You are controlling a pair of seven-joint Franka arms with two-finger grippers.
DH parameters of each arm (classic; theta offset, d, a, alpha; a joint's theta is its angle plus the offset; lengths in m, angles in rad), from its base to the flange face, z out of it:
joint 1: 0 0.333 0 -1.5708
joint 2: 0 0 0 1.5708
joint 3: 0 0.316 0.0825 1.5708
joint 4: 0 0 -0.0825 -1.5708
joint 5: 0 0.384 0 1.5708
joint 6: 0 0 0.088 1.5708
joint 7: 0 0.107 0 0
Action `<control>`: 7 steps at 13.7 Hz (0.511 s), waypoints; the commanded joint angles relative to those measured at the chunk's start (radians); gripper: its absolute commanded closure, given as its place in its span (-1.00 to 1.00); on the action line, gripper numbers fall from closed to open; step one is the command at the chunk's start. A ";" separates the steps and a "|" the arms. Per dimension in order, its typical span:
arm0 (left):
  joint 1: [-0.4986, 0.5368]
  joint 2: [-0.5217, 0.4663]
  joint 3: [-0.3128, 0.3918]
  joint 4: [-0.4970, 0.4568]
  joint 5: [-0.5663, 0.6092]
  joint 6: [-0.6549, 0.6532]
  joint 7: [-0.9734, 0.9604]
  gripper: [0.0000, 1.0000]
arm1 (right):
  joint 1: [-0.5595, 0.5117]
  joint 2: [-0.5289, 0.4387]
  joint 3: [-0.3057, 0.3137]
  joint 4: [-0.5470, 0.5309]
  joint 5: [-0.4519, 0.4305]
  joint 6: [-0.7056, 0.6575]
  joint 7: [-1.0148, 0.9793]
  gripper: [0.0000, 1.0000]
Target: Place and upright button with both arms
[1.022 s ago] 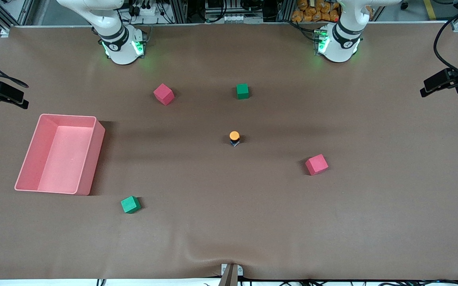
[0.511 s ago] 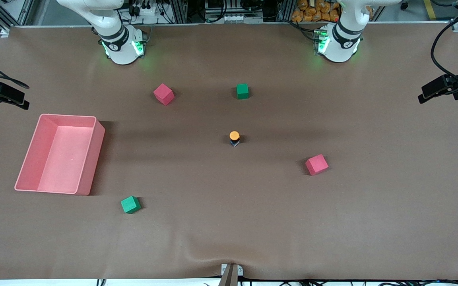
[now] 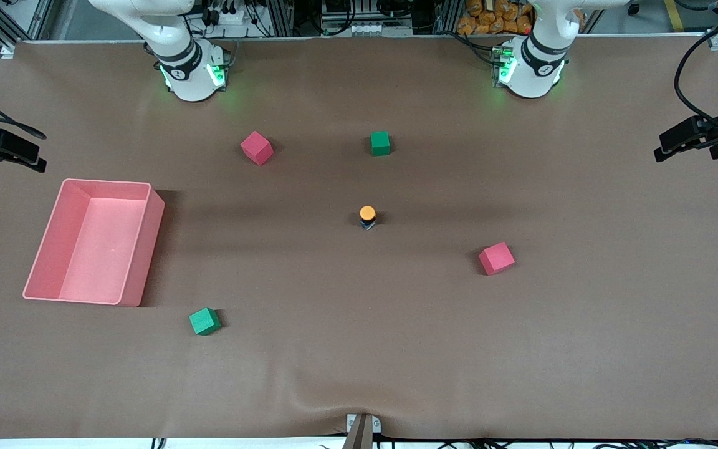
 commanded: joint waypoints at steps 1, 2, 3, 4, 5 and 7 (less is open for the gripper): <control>0.008 -0.010 -0.006 -0.012 -0.011 0.011 0.012 -1.00 | -0.002 0.003 0.008 0.017 0.010 -0.003 0.015 -1.00; 0.008 -0.010 -0.006 -0.012 -0.011 0.010 0.022 -1.00 | -0.002 0.003 0.008 0.017 0.009 -0.002 0.015 -1.00; 0.008 -0.010 -0.006 -0.011 -0.012 0.010 0.024 -1.00 | -0.002 0.003 0.008 0.017 0.007 0.000 0.015 -1.00; 0.008 -0.010 -0.006 -0.012 -0.012 0.010 0.026 -1.00 | -0.002 0.003 0.008 0.017 0.010 0.003 0.015 -1.00; 0.008 -0.010 -0.006 -0.012 -0.012 0.009 0.026 -1.00 | -0.002 0.003 0.008 0.015 0.012 0.015 0.015 -1.00; 0.008 -0.010 -0.004 -0.011 -0.011 0.009 0.027 -1.00 | -0.002 0.003 0.008 0.015 0.012 0.015 0.015 -1.00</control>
